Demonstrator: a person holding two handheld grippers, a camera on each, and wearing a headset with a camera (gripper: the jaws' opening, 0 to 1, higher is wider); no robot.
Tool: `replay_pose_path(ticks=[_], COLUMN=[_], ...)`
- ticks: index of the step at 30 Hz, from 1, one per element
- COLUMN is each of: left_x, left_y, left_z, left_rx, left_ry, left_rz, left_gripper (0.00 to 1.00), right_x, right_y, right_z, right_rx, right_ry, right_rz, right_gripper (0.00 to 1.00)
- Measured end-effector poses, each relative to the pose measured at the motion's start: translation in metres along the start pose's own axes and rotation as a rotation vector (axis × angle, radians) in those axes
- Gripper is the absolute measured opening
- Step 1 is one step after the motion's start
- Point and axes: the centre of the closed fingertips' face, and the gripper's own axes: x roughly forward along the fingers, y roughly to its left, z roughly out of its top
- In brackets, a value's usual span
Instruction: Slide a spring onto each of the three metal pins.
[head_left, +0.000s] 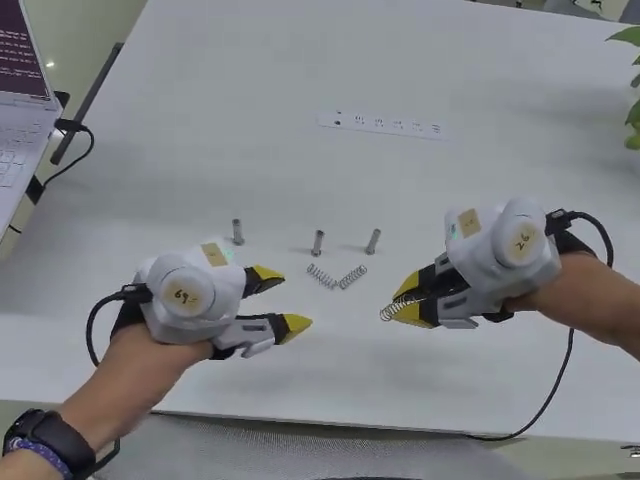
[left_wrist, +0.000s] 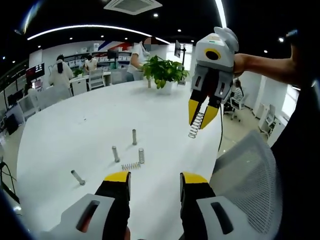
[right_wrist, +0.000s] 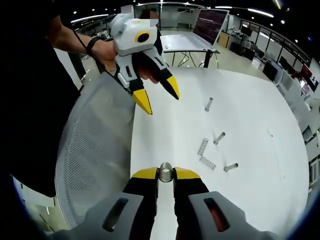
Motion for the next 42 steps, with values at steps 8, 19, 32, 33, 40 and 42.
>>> replay_pose_path(ticks=[8, 19, 32, 33, 40, 42], left_x=[-0.012, -0.031, -0.053, -0.055, -0.062, -0.065], left_y=[0.021, 0.045, 0.062, 0.064, 0.068, 0.07], left_z=[-0.012, -0.024, -0.042, -0.044, -0.048, -0.048], left_rx=[-0.036, -0.077, -0.113, -0.118, -0.12, -0.119], left_ry=[0.005, 0.002, 0.011, 0.011, 0.015, 0.014], left_rz=[0.073, 0.158, 0.216, 0.223, 0.243, 0.248], left_gripper=[0.42, 0.49, 0.55, 0.56, 0.58, 0.59], right_x=[0.003, 0.011, 0.031, 0.033, 0.041, 0.043], right_y=[-0.013, -0.028, -0.052, -0.055, -0.071, -0.076], right_z=[0.006, 0.017, 0.028, 0.03, 0.046, 0.051], right_rx=[-0.001, 0.006, -0.006, -0.008, -0.018, -0.019], right_ry=[0.0, 0.001, 0.015, 0.017, 0.011, 0.009], right_rz=[-0.002, 0.007, 0.012, 0.01, -0.001, -0.007], right_gripper=[0.09, 0.09, 0.09, 0.09, 0.09, 0.09])
